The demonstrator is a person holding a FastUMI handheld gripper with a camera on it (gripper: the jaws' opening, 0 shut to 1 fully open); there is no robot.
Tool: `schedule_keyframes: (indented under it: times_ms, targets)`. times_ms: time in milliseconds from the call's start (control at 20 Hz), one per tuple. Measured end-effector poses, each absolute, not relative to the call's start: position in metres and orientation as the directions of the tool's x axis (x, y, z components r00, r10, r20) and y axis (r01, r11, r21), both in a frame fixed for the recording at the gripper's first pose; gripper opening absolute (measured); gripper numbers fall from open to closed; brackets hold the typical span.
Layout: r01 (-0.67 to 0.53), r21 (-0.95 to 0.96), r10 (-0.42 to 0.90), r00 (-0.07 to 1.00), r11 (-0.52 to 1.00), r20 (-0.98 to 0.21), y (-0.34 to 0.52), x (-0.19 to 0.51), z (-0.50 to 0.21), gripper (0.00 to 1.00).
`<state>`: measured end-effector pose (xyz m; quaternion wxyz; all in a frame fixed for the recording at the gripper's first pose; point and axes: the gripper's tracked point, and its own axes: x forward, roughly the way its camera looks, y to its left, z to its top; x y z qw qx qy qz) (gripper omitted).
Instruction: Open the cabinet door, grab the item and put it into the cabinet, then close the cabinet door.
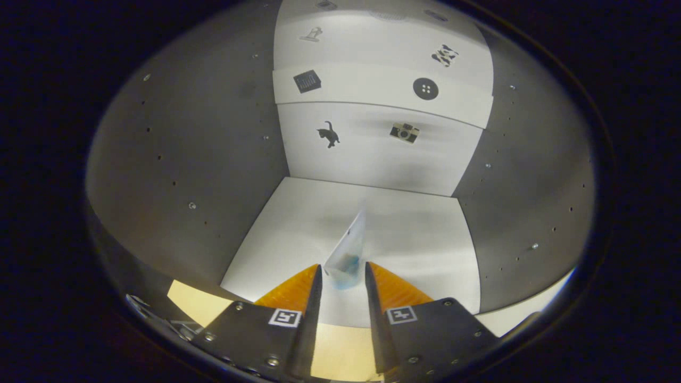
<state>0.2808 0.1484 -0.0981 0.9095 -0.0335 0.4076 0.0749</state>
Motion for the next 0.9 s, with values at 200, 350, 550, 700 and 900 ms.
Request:
schedule_keyframes:
  times_ms: [200, 350, 550, 700, 900]
  targets:
    - [-0.199, 0.042, 0.175, 0.714, 0.979, -0.678, 0.160, 0.277, -0.074, 0.67]
    - [-0.209, 0.018, 0.175, 0.767, 0.978, -0.618, 0.158, 0.269, -0.054, 0.95]
    - [-0.186, 0.016, 0.168, 0.841, 0.982, -0.515, 0.153, 0.247, -0.013, 0.98]
    - [-0.162, 0.007, 0.149, 0.884, 0.987, -0.443, 0.146, 0.218, 0.019, 0.98]
    - [-0.130, -0.011, 0.117, 0.922, 0.991, -0.369, 0.136, 0.167, 0.056, 0.98]
